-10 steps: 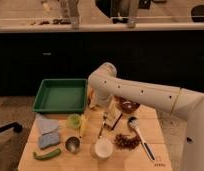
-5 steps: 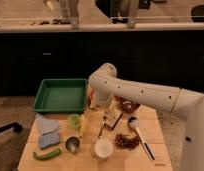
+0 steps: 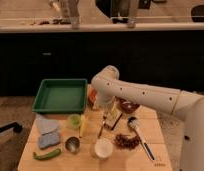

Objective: Place eraser in plastic cup

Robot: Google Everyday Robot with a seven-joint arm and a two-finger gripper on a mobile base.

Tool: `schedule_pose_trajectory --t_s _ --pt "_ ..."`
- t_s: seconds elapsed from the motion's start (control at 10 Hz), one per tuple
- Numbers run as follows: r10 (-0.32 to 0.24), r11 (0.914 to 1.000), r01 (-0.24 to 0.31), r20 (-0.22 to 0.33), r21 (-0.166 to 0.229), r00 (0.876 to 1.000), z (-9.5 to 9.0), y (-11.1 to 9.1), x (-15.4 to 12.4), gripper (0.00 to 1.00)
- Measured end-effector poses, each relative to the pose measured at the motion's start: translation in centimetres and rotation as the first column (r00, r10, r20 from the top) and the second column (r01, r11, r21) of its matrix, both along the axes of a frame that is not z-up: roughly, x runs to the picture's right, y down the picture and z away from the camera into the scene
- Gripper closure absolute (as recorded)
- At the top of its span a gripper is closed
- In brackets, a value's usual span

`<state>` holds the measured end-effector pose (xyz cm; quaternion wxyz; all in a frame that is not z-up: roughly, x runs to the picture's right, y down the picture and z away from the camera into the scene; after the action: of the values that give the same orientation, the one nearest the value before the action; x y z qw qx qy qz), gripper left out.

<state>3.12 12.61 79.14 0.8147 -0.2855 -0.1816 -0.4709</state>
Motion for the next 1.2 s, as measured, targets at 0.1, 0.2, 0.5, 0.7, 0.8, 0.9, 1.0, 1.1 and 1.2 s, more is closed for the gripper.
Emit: schedule_pose_trajectory --t_s 0.1,0.2,0.5,0.7,0.8,0.9,1.0,1.1,1.2 --pt "0.012 0.9999 -0.012 -0.003 -0.004 1.000 0.3 0.2 0.4 0.20" --pt "0.027 0.9996 -0.027 -0.006 -0.010 1.000 0.7 0.6 0.9 0.20" --pt "0.048 0.9985 -0.048 -0.001 -0.027 0.999 1.7 1.7 1.3 0.20" --pt "0.061 0.9973 -0.061 0.013 -0.042 0.998 2.3 2.6 1.5 0.20" --pt "0.066 0.9968 -0.066 0.017 -0.046 0.998 2.5 2.8 1.6 0.20" --pt "0.073 0.9961 -0.072 0.020 -0.052 0.997 2.6 3.0 1.7 0.20" --pt "0.078 0.9953 -0.077 0.022 -0.059 0.997 2.8 3.2 2.0 0.20" --pt "0.080 0.9949 -0.079 0.023 -0.063 0.997 2.9 3.3 2.1 0.20" --pt "0.081 0.9942 -0.079 0.024 -0.072 0.996 3.2 3.5 2.2 0.20"
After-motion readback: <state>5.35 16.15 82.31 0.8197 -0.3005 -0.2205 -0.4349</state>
